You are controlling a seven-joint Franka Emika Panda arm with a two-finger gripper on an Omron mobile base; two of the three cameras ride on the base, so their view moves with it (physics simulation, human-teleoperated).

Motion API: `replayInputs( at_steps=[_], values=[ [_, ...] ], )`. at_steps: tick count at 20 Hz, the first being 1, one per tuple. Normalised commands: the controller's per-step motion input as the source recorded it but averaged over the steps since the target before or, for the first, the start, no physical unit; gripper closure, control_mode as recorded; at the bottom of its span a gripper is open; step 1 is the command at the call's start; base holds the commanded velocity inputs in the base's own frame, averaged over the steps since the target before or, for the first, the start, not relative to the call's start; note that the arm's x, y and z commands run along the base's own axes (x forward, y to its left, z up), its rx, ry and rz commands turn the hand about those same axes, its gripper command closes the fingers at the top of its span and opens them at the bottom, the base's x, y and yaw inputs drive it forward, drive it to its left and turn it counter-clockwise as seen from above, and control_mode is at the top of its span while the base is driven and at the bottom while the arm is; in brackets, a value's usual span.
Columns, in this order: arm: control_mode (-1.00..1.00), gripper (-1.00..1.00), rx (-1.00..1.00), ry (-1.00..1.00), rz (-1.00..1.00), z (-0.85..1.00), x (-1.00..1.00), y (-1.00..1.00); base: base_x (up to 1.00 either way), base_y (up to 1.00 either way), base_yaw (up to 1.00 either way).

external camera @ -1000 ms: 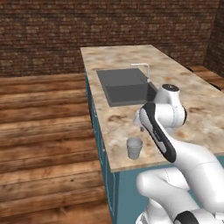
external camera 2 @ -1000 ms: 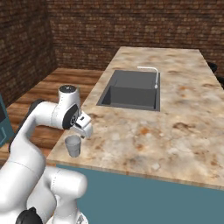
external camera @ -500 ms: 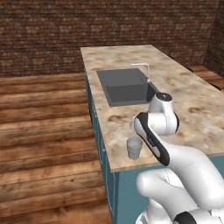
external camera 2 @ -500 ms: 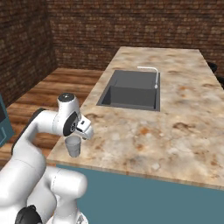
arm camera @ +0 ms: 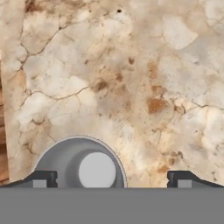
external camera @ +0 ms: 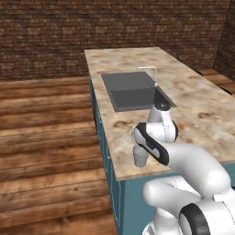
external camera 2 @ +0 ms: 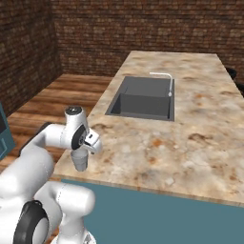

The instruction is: Move the glass cup from next to the sink to the open cabinet. Then, move the bowl with the lime to the fridge to clear the area for faucet cleaning.

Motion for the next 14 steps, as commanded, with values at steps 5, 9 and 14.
replayInputs(
  at_steps=[5,9,14],
  values=[
    [-1.00,-1.00,0.00,0.04,0.00,-0.24,-0.01,0.00,0.00,0.00,0.00],
    [-1.00,-1.00,0.00,0.05,0.00,-0.28,0.00,0.00,0.00,0.00,0.00],
    [-1.00,-1.00,0.00,0.08,0.00,-0.34,0.00,0.00,0.00,0.00,0.00]
  ],
)
